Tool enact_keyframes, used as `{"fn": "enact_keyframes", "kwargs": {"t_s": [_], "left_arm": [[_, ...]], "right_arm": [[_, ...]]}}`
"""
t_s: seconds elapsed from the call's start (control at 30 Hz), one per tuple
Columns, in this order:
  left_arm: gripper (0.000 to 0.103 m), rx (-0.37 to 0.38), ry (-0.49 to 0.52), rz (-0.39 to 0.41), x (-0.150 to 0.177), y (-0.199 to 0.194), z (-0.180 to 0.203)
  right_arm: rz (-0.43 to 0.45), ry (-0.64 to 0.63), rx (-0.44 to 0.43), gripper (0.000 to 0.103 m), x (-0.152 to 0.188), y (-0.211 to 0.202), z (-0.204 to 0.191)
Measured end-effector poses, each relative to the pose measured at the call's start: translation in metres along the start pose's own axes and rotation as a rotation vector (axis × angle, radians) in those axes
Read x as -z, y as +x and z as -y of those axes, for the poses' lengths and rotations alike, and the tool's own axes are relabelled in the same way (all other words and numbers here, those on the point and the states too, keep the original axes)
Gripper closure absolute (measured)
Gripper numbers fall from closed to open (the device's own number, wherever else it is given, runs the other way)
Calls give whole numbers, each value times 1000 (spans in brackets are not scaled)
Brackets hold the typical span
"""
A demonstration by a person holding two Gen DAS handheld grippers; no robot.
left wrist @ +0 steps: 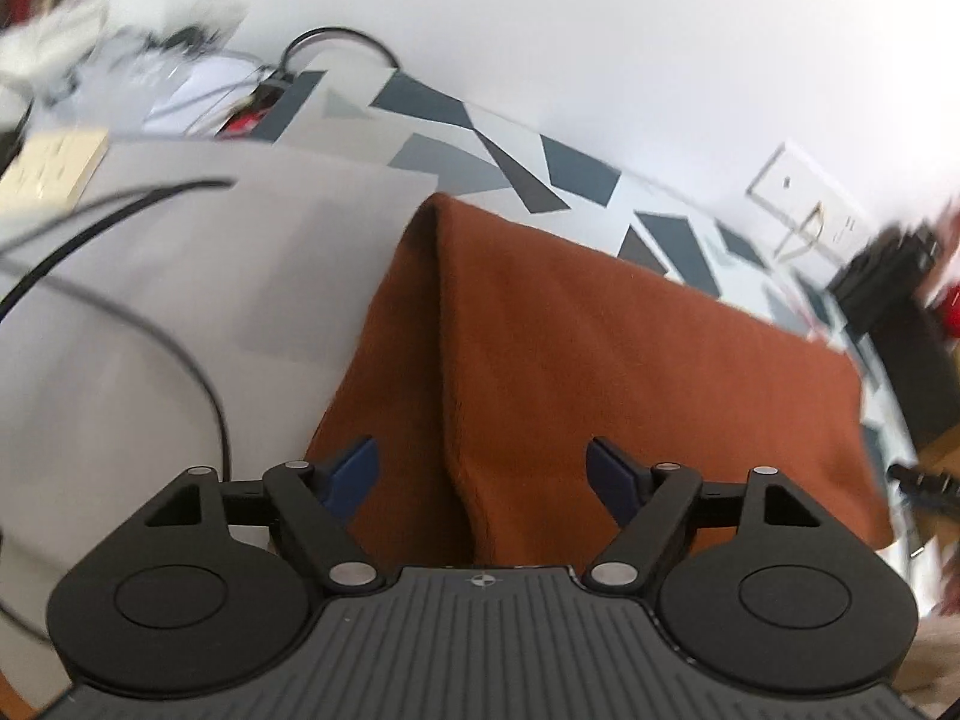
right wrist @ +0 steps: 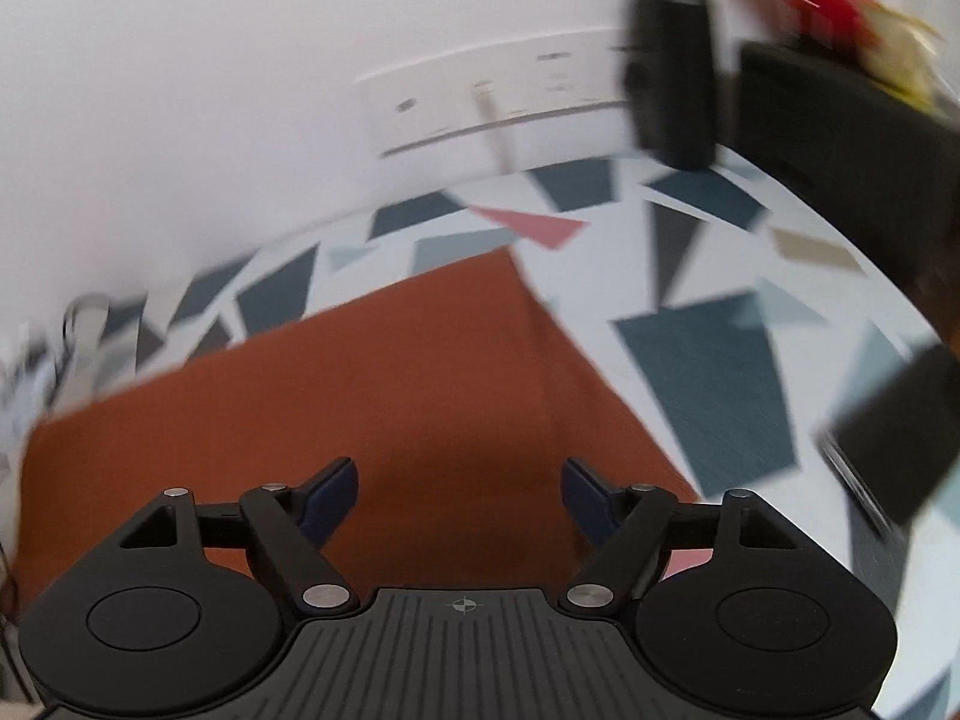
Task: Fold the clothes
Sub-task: 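Fold the held edge over the garment and lay it down with both grippers, then press both open grippers on the folded garment to flatten it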
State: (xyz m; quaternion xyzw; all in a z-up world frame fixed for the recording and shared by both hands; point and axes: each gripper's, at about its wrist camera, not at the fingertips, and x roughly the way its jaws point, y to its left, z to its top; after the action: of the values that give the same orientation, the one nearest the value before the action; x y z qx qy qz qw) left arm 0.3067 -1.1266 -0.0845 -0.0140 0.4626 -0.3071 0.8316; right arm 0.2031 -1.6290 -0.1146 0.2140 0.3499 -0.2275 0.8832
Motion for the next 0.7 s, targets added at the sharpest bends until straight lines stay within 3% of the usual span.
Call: {"fn": "enact_keyframes", "kwargs": {"t_s": [0.13,0.2,0.33,0.47,0.7], "left_arm": [[15,-19,11,-25,-3,29,16],[12,-40,15,-38,-1,41,21],[1,-70,84,-53,0,55,32],[0,-111,148,-73,-1,64,44],[0,-159,137,-58,-1,69,51]], "right_arm": [[-38,-115,55,13,-8,30,-23],[-58,-147,86,1,-10,45,-29],[-120,-198,124,1,-10,70,-38],[-120,-173,101,1,-4,77,-34],[-81,-174,83,1,2,78,-33]]}}
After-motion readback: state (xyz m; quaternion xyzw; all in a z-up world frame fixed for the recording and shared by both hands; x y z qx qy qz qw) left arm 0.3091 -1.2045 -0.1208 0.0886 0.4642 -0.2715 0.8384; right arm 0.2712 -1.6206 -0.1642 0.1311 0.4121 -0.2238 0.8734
